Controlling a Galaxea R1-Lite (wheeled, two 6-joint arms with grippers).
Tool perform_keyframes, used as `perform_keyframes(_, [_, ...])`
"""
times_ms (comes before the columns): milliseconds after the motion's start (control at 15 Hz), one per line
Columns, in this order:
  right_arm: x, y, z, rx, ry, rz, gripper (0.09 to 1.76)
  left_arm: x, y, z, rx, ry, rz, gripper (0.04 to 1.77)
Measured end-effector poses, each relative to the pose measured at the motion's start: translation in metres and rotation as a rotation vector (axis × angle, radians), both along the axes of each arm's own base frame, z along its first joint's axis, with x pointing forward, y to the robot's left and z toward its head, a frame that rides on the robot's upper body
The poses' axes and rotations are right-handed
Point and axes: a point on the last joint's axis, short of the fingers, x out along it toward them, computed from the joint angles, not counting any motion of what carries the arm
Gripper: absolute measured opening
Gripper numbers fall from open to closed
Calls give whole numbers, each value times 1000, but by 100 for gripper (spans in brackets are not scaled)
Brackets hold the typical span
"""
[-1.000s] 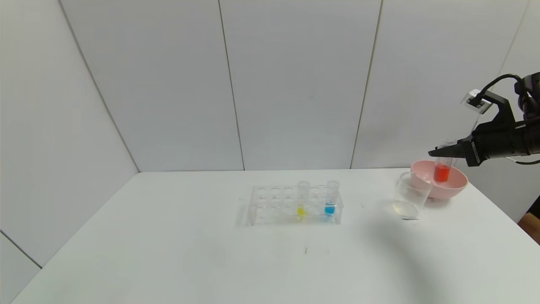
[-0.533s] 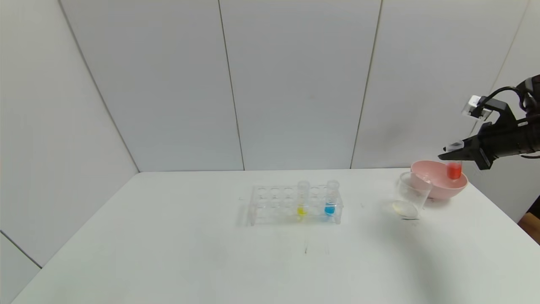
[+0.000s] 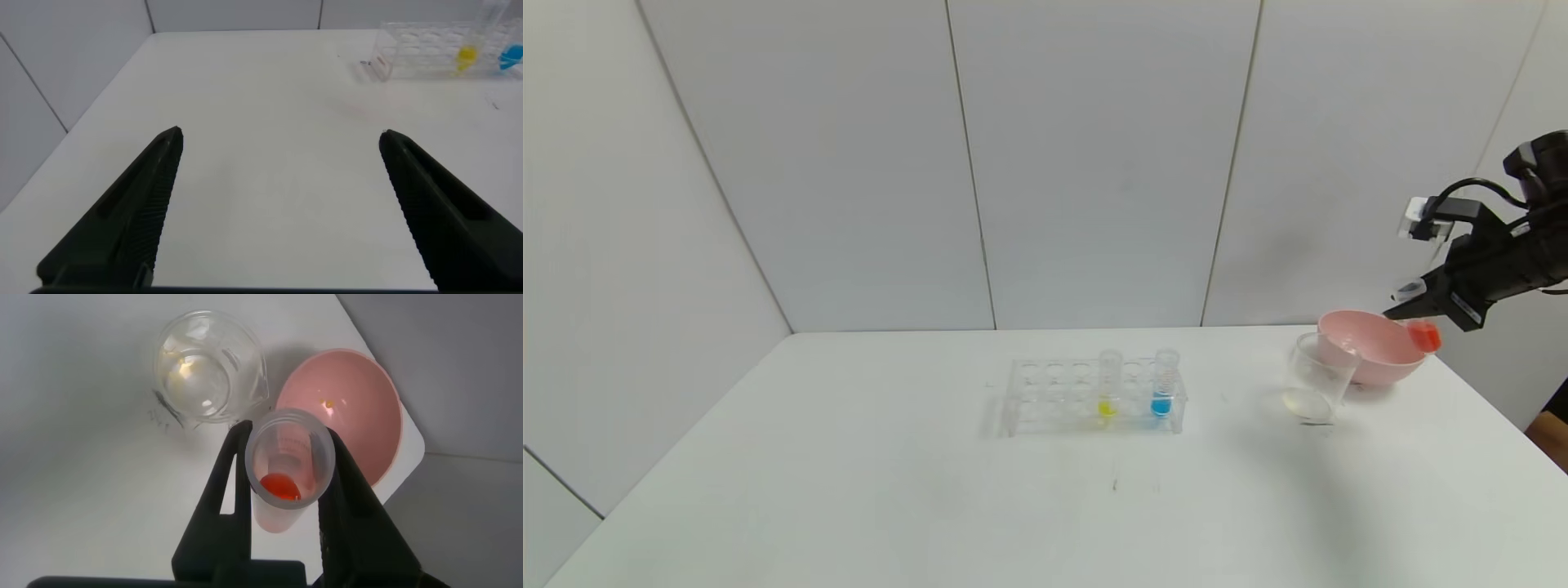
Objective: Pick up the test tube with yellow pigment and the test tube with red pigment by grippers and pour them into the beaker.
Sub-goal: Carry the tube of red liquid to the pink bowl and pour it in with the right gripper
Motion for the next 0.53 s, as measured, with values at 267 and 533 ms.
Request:
perform_keyframes(267, [8,18,-4,-88,7,28,52,0,0,0,0,0,0,172])
perform_keyframes(533, [13,28,-10,-162,37,4,52,0,0,0,0,0,0,172])
